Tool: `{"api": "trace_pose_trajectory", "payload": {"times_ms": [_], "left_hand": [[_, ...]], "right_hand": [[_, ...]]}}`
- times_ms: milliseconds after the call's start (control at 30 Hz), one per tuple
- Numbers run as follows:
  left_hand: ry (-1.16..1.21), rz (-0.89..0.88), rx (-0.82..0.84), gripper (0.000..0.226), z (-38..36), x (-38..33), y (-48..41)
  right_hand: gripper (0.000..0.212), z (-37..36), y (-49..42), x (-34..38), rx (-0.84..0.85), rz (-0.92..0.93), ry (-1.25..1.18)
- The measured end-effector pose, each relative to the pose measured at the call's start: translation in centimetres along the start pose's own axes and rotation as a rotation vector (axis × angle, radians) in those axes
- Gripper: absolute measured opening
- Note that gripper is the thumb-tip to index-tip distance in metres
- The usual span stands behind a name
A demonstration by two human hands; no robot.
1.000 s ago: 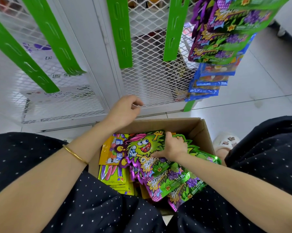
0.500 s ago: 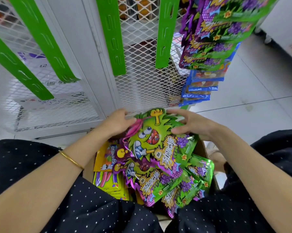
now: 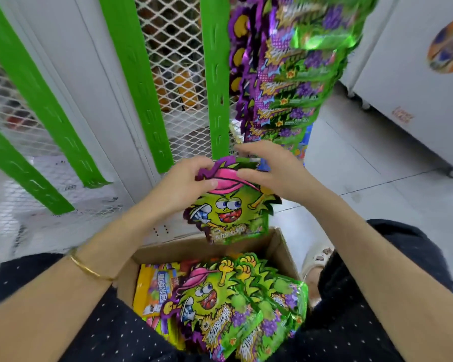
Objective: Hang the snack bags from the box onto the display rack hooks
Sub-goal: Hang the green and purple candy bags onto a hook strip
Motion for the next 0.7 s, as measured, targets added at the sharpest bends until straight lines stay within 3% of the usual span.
{"api": "trace_pose_trajectory", "payload": {"times_ms": [133,267,367,467,533,700], "left_hand": [[-0.094,-0.137,0.008,0.005,3.7,-7.6,-2.5],[-0.117,-0.232,0.018,0.013,8.0,-15.5,-5.5],[0.017,-0.343,-0.157,0.019,12.9,-22.5,-9.3],[0.124,-0.435,-0.433,0.028,17.7,-28.6,-13.1],[0.085,-0.459,-0.551,0.024,19.7,-31.6,-14.8],[0.051,-0.453,-0.639,0.02,22.9,-35.4,-18.1]], "right_hand": [[0.017,6.2,-2.6,3.4,-0.107,0.025,-0.061],[0.02,13.8,-4.4,5.9,-0.14,0.066,0.002],[0.024,20.6,-6.1,7.2,-0.204,0.08,0.044],[0.009,26.7,-7.7,8.5,-0.317,0.089,0.074],[0.018,30.3,-8.7,9.3,-0.415,0.123,0.107],[0.005,36.7,-12.1,11.5,-0.559,0.231,0.193]]}}
Point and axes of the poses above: each hand's wrist, its own y-axis away from the middle knuckle, its own z-axis out of the back of the hand, x = y × z, the point moved 6 cm from there along -y, towards the middle knuckle, and after that the axes turned 2 degrees about -x, right-handed, at the moved point
